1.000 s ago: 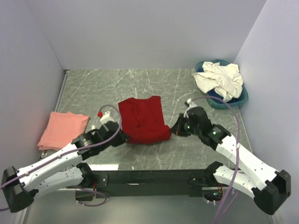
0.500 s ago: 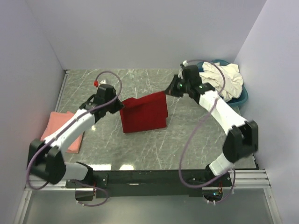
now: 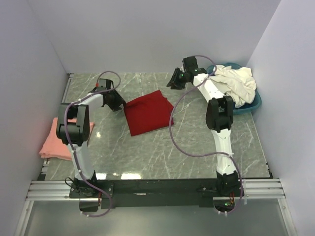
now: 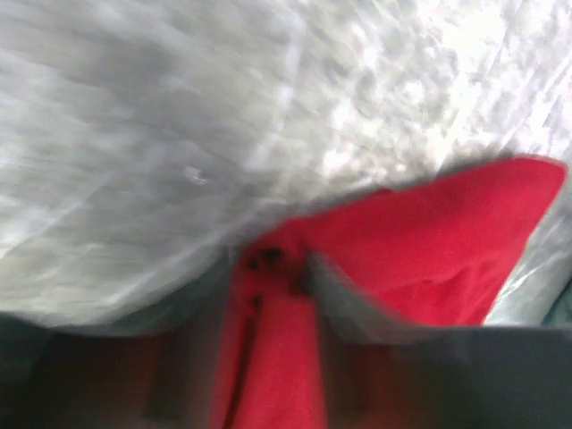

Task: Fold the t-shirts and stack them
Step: Fold the tshirt

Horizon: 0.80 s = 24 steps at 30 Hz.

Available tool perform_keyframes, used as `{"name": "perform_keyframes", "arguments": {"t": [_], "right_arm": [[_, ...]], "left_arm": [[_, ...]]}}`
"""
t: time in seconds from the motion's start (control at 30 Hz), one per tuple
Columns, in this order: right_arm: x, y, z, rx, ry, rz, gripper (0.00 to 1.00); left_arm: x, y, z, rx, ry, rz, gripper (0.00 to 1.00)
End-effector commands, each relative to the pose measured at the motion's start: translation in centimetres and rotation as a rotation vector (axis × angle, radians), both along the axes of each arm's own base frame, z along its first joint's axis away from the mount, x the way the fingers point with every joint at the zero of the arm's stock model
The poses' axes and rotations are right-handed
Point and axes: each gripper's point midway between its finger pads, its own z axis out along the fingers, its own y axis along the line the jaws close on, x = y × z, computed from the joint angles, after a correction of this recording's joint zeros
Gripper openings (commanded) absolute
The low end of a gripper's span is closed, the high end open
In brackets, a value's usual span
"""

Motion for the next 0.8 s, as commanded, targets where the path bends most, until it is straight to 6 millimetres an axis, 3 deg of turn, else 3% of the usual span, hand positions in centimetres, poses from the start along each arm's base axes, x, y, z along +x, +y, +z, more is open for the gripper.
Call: {"name": "perform_keyframes", "arguments": {"t": [0.0,0.03,0.07,0.1,0.13,0.33,0.47,0.6,0.63,0.77], "right_arm": [[0.3,-2.5,3.2,-0.017,-0.041,-0.024,0.42],[0.3,-3.3,3.0,-0.047,-0.052,-0.045,0.44],[0.4,-3.7,5.1,-0.050,-0.113,-0.058,0.47],[-0.6,-4.2,3.2,-0.078,-0.083,-0.057,0.47],[-0.8,-4.8,3.9,-0.100,-0.104,-0.075,0.48],[-3.7,-6.6,-0.8,-0.188,-0.033,-0.088,0.45],[-4.8,-5.8,-3.0,-0.198,-0.006,-0.056,0.44],[-5.1,-4.5,-3.6,-0.226,-0.012,-0.028,0.44],[-5.1,-4.4,-3.5,-0.233,-0.017,-0.030,0.44],[-4.0,-3.7,-2.1,-0.234,-0.075,-0.035,0.44]], "left_arm": [[2.1,1.0,4.5,-0.028,-0.119,-0.011,0.52],[2.2,1.7,4.9,-0.033,-0.125,0.004,0.57],[1.8,1.8,5.6,-0.040,-0.139,0.009,0.61],[1.6,1.9,6.0,-0.042,-0.147,0.012,0.68],[1.4,1.7,7.2,-0.053,-0.173,0.018,0.70],[-3.0,-0.1,7.2,-0.051,-0.156,0.060,0.72],[-5.5,-1.4,5.5,-0.047,-0.131,0.054,0.70],[-5.0,-0.9,4.5,0.002,-0.090,0.072,0.69],[-3.6,-0.6,4.6,0.035,-0.099,0.072,0.69],[-1.3,-0.1,4.7,0.083,-0.093,0.072,0.67]]}}
